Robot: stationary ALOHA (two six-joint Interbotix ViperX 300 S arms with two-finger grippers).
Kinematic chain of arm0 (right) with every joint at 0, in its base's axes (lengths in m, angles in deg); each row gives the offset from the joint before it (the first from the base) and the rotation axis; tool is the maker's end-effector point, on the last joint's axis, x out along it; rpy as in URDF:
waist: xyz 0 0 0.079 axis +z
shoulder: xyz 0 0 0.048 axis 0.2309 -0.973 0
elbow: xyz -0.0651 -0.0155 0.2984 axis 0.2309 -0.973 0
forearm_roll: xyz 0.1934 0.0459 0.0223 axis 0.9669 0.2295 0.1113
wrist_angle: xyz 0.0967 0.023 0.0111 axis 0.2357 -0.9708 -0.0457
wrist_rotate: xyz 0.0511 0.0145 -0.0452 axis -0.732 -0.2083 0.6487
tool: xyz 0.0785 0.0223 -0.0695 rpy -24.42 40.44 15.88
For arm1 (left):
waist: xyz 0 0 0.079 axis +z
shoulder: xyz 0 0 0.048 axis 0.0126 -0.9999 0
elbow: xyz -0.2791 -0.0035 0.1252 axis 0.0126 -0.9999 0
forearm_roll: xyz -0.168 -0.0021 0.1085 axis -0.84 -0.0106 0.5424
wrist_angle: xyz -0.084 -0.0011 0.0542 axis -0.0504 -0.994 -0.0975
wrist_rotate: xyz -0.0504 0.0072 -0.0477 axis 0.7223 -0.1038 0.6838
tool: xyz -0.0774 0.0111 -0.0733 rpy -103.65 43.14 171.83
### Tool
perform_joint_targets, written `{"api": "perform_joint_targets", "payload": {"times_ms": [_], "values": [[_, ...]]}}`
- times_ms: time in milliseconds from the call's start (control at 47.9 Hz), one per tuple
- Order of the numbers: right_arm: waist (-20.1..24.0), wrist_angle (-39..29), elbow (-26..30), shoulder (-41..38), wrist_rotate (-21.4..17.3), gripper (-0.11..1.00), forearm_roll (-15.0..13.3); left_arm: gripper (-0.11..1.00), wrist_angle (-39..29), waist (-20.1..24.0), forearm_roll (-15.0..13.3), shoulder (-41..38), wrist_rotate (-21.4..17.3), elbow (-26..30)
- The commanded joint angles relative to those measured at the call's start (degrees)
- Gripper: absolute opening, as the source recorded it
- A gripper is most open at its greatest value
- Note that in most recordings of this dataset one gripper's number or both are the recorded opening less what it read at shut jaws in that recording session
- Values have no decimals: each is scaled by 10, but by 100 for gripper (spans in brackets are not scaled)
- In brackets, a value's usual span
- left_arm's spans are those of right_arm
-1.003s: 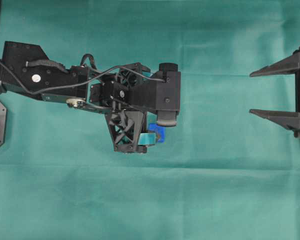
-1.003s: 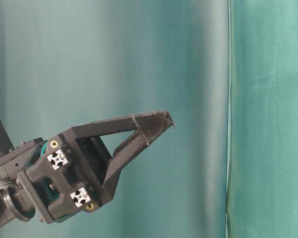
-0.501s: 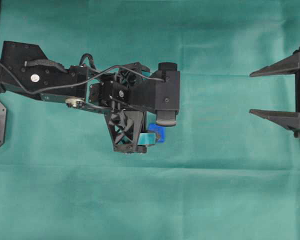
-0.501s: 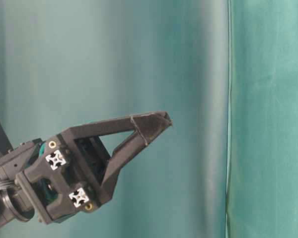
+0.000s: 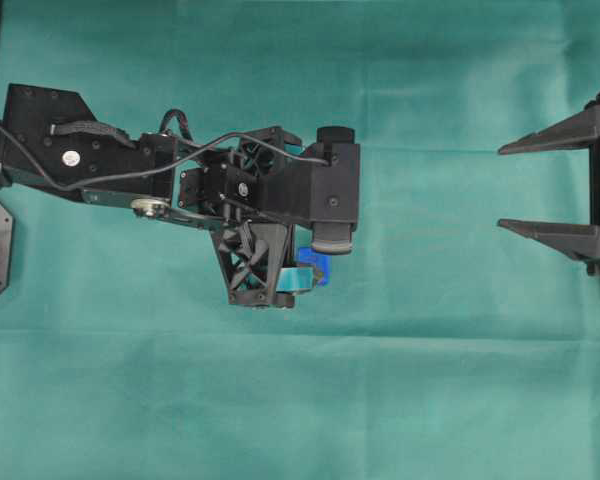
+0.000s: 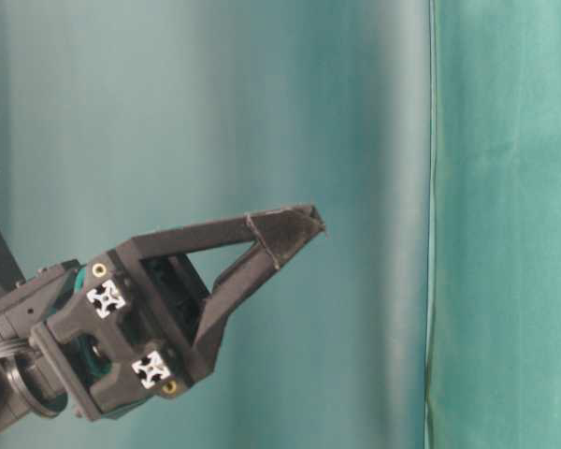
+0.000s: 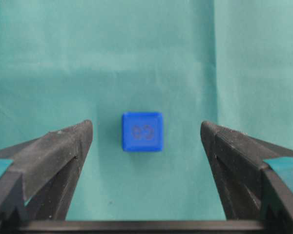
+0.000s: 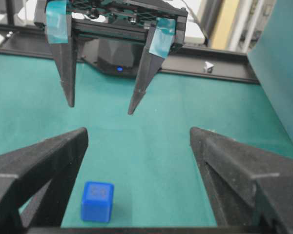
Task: Handover the blue block to the right arm after grasping it with the left arm, then place it in the designated position.
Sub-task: 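Close the left gripper on the blue cube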
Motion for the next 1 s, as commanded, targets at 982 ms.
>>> {"api": "perform_joint_targets", "payload": {"times_ms": [982], "values": [[-1,2,10,-11,-2,94,2,100,179,-3,0,-96,17,-87]]}}
